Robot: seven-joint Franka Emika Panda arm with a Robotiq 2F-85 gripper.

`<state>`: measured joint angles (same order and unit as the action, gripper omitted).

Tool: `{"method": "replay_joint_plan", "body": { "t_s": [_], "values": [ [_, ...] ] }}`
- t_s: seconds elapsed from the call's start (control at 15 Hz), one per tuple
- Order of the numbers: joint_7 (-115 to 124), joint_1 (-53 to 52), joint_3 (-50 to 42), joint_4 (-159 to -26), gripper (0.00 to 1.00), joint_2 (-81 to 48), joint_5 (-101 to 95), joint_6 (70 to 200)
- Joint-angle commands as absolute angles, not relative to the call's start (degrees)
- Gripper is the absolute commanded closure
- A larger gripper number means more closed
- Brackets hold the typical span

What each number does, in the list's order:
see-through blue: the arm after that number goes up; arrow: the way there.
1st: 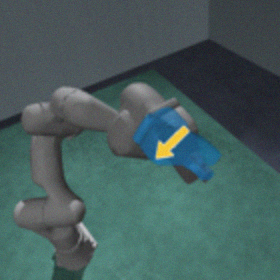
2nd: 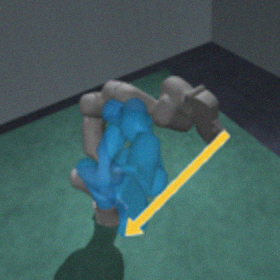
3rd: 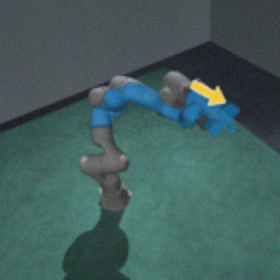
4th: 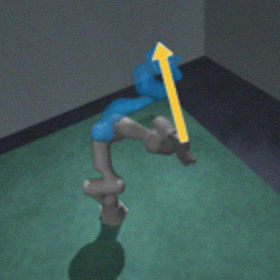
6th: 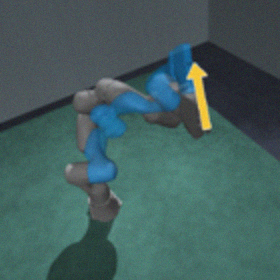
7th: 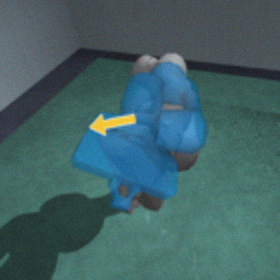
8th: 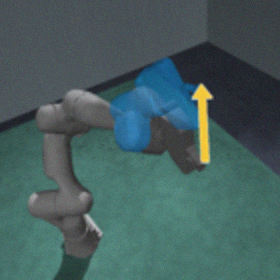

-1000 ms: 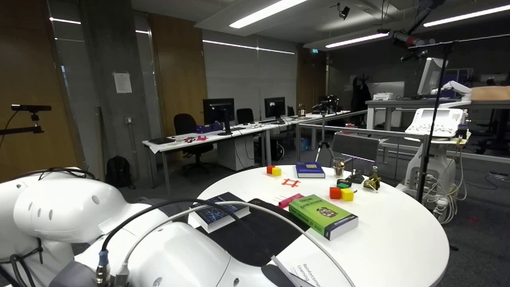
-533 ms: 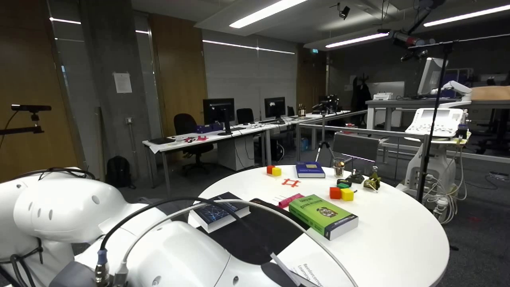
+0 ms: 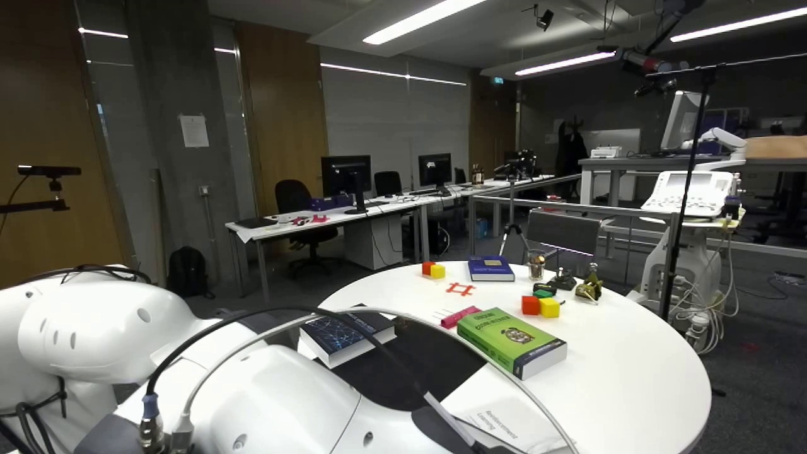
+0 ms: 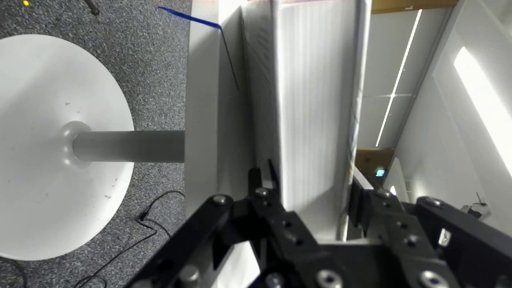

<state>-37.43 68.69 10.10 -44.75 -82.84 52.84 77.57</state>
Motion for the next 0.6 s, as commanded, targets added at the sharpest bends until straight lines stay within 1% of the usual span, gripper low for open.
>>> {"method": "replay_joint_plan", "body": {
  "t_s": [0.0,0.53],
  "values": [
    [-38.31,70.60,12.21,-45.29,0.79,-80.58,54.22,73.02],
    [-39.23,70.64,11.34,-43.87,0.79,-81.69,53.13,73.18]
  ]
}}
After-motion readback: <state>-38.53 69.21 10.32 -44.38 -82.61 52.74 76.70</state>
